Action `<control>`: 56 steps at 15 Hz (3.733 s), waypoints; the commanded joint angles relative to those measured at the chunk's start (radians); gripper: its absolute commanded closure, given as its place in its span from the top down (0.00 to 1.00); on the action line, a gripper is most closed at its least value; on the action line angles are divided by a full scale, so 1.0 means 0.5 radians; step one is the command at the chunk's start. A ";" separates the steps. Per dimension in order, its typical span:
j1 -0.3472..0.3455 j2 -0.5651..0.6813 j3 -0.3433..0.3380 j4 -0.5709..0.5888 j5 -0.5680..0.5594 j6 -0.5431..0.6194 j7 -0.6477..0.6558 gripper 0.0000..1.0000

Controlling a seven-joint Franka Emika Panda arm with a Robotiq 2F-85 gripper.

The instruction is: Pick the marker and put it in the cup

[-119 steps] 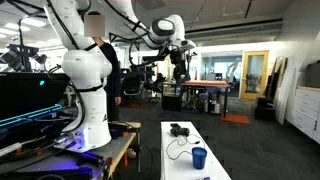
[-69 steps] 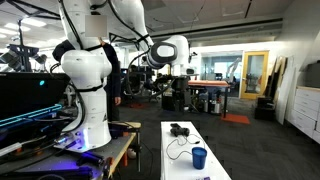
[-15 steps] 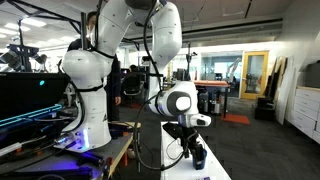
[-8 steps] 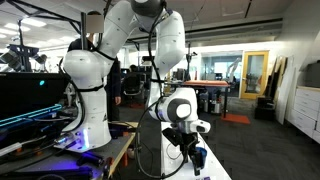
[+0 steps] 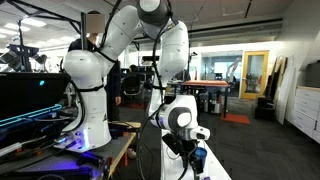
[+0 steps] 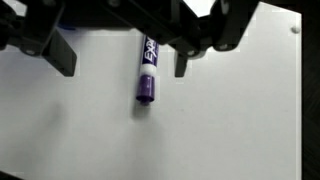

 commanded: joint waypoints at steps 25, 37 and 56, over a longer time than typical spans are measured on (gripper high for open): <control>-0.199 0.188 0.108 0.085 -0.007 0.099 0.038 0.41; -0.488 0.176 0.294 0.066 0.000 0.076 0.045 0.04; -0.446 0.092 0.260 0.080 0.012 0.010 0.076 1.00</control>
